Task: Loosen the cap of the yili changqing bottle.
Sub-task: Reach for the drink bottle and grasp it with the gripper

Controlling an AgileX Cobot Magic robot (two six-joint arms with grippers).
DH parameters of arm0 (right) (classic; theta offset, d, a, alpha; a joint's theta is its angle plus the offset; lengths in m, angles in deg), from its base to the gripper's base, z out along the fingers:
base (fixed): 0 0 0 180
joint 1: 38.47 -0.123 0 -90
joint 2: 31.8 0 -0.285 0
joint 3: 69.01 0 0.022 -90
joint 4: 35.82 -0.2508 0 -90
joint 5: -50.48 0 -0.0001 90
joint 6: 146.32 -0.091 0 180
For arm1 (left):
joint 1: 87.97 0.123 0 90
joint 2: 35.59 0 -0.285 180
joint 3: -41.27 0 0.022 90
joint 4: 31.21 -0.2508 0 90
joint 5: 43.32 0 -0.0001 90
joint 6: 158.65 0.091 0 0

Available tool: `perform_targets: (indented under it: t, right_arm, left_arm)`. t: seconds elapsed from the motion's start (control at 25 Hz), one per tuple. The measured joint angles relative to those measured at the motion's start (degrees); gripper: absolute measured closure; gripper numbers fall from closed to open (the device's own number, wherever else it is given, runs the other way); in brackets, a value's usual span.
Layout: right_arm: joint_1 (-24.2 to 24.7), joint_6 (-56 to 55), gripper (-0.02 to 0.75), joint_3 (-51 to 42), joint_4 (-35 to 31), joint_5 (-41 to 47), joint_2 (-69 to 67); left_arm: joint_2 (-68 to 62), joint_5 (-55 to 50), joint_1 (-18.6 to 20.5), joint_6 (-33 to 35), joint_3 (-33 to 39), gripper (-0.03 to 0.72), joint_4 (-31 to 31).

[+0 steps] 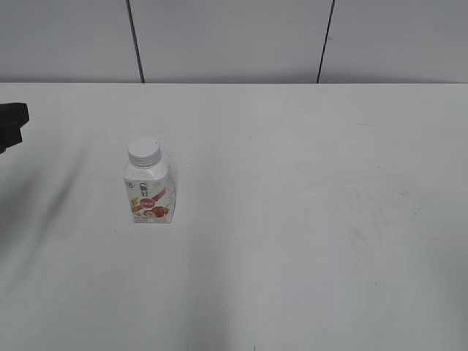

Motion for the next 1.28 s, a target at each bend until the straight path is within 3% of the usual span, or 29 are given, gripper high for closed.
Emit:
perform_targets:
  t: [0.12,0.28,0.4,0.52,0.72,0.96,1.28]
  right_arm:
    - [0.0,0.0,0.171,0.0,0.0,0.0,0.0]
    - [0.0,0.0,0.171,0.0,0.0,0.0,0.0]
    - [0.0,0.0,0.171,0.0,0.0,0.0,0.0]
    - [0.0,0.0,0.171,0.0,0.0,0.0,0.0]
    - [0.0,0.0,0.171,0.0,0.0,0.0,0.0]
    - [0.0,0.0,0.171,0.0,0.0,0.0,0.0]
    - [0.0,0.0,0.171,0.0,0.0,0.0,0.0]
  left_arm:
    - [-5.0,8.3,5.3,-9.1,0.3,0.252,-15.7]
    - [-11.3,25.1,14.7,-11.7,0.3,0.252,-38.3]
    - [-16.1,35.0,20.6,-12.0,0.3,0.252,-48.1]
    - [-20.2,37.8,23.4,-12.2,-0.5,0.252,-53.8]
    - [-26.8,39.9,23.9,-16.2,-6.8,0.237,-65.0]
    - [-35.1,45.1,22.8,-19.6,-15.3,0.048,-71.6]
    - [-43.8,46.6,18.8,-18.0,-19.2,0.027,-70.8]
